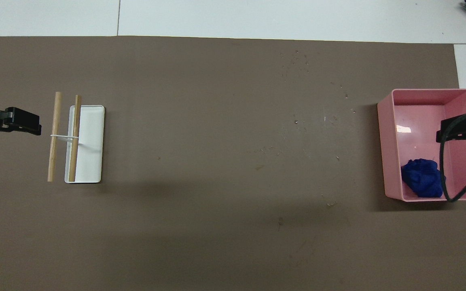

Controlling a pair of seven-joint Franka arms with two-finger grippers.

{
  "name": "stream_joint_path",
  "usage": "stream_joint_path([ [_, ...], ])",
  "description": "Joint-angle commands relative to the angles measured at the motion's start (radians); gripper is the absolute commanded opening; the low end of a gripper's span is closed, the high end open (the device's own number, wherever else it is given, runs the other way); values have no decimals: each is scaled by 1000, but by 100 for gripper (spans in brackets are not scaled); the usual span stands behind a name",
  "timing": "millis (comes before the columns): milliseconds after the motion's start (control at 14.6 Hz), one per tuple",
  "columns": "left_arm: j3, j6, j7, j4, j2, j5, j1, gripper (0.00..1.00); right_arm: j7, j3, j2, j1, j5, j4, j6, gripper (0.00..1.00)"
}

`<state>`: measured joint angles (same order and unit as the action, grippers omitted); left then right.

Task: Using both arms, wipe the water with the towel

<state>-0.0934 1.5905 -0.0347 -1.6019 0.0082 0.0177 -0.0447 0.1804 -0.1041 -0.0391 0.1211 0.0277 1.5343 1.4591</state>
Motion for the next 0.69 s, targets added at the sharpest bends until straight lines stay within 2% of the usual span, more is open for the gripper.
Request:
stream_joint_path([
  [0,8,22,-13,-35,-28,-10,9,100,-1,-2,5,2,-12,0,-13,100],
  [618,8,22,-19,-35,-28,-10,9,100,-1,-2,1,0,-14,17,4,100],
])
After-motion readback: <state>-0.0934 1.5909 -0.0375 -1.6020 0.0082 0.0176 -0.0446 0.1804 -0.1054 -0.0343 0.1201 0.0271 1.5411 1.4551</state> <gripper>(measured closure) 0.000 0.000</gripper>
